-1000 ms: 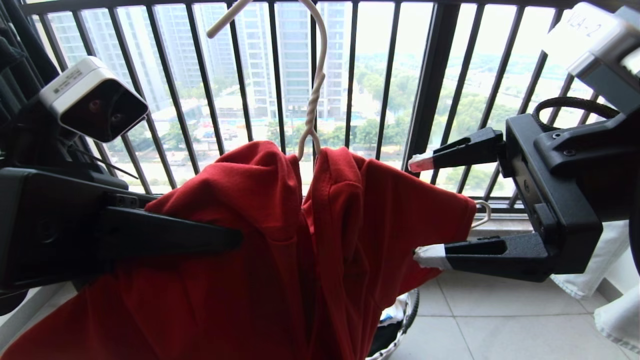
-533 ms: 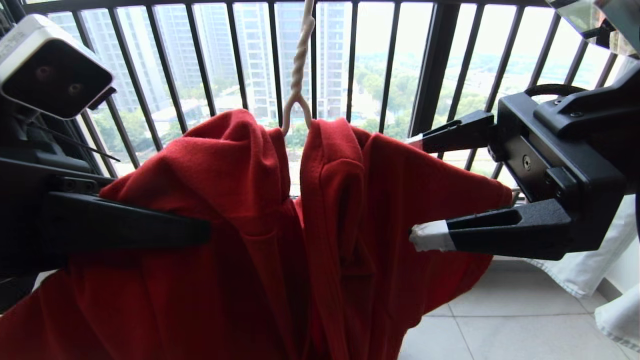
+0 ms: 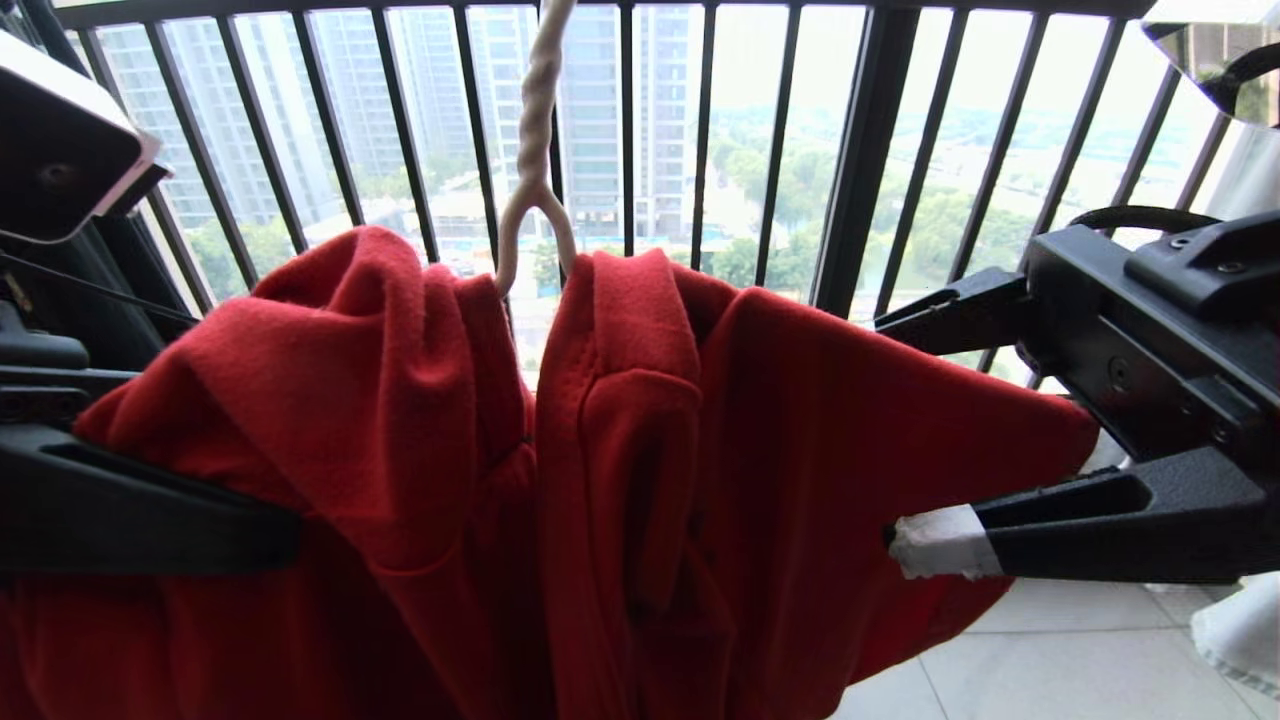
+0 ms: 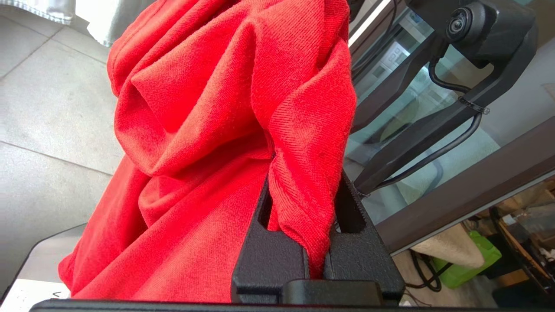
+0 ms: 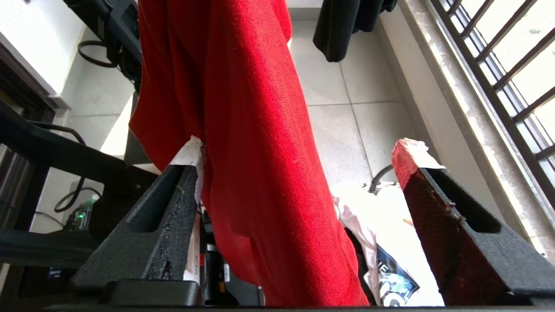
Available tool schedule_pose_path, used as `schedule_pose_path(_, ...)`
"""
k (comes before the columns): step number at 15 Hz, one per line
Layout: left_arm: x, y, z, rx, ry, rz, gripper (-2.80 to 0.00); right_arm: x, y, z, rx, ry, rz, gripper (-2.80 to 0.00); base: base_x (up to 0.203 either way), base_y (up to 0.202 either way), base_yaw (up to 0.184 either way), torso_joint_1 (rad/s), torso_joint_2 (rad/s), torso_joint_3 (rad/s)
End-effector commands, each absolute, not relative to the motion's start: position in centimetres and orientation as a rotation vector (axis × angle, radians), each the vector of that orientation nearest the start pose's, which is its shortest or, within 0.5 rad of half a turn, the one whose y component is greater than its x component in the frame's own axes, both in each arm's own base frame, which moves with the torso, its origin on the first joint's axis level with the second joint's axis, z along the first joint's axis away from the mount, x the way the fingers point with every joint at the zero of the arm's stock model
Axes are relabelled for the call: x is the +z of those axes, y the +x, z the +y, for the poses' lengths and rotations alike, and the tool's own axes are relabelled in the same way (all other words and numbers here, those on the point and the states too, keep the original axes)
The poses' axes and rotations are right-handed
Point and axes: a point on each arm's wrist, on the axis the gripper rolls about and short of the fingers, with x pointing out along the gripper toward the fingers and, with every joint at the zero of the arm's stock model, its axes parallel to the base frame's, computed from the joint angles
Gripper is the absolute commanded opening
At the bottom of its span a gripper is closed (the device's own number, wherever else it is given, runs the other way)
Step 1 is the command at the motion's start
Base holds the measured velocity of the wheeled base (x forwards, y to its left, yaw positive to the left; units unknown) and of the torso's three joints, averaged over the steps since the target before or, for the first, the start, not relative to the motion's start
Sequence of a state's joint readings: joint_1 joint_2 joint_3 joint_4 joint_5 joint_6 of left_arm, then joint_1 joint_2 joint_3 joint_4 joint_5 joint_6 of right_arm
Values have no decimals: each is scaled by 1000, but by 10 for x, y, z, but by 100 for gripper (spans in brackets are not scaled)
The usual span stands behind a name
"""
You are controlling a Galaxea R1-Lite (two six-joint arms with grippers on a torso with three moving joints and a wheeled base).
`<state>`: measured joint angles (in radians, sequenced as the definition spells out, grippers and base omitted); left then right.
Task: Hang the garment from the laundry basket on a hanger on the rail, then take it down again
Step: Hang the clothes rack on the clothesline
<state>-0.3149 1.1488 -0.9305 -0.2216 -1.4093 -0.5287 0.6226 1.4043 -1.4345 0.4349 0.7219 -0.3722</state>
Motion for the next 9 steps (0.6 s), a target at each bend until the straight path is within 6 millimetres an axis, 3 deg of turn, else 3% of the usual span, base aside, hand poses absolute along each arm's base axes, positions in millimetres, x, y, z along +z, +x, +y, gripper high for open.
schedule_pose_path(1, 308, 133, -67, -1685, -388, 455, -280, 339, 160, 134, 1394, -288, 177, -280, 0, 0, 0, 0, 0, 0)
schedule_pose_path(9, 308, 132, -63, -1669, -385, 440, -280, 341, 161, 135, 1410, -217, 218, -280, 0, 0, 0, 0, 0, 0)
